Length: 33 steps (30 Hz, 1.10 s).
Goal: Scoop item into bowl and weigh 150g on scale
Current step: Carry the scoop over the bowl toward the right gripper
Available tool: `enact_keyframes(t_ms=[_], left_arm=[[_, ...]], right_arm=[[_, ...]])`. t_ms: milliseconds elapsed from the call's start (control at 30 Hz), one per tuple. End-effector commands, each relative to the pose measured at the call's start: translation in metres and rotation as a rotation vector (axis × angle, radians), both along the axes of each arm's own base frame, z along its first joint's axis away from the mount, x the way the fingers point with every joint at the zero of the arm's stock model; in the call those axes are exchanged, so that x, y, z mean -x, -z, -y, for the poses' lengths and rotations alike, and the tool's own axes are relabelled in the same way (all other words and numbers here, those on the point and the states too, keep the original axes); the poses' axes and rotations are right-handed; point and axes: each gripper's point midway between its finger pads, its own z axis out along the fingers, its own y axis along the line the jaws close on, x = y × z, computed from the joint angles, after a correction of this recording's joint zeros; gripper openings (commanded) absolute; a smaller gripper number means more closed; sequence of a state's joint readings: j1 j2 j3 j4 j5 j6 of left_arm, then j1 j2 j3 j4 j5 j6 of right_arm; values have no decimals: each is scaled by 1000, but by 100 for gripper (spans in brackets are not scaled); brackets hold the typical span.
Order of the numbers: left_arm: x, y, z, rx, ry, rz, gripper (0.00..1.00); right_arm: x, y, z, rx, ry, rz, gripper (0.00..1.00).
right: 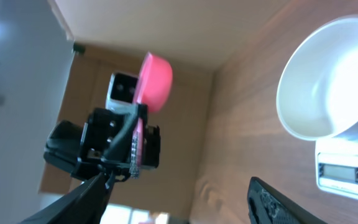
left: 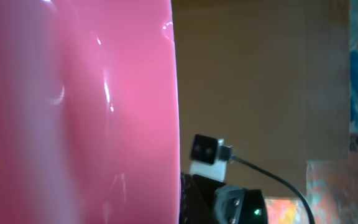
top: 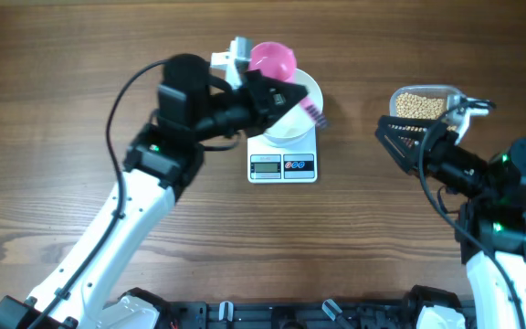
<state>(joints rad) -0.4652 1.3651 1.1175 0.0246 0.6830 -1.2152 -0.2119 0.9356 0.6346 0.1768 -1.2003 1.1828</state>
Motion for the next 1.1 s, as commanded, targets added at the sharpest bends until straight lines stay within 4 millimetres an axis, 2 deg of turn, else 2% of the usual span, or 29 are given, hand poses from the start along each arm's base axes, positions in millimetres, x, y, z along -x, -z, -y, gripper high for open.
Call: enact_keyframes(t_ms=[0,367,500,567,633,800,1067], left_arm=[[-15,-11,7,14,-170,23,4],[0,-8,31,89,-198,-134,4],[11,-15,43,123,-164,-150,4],[16,-15,49,123,-148,-149,4],[19,-15,51,124,-142,-153,4],[24,-19,56,135,-115,-144,4],[29,-21,58,139,-81,-144,4]], right_arm=[[16,-7,-15,-48,-150,-37,75],[24,-40,-34,-136,-204,-60,73],[24,-40,-35,-144,-203,-71,66],[22,-42,-34,-155,-191,-77,55],[20,-44,-33,-160,-179,-71,50],[17,-47,-31,-185,-155,-92,44],[13,-48,-30,-216,-134,-134,42]])
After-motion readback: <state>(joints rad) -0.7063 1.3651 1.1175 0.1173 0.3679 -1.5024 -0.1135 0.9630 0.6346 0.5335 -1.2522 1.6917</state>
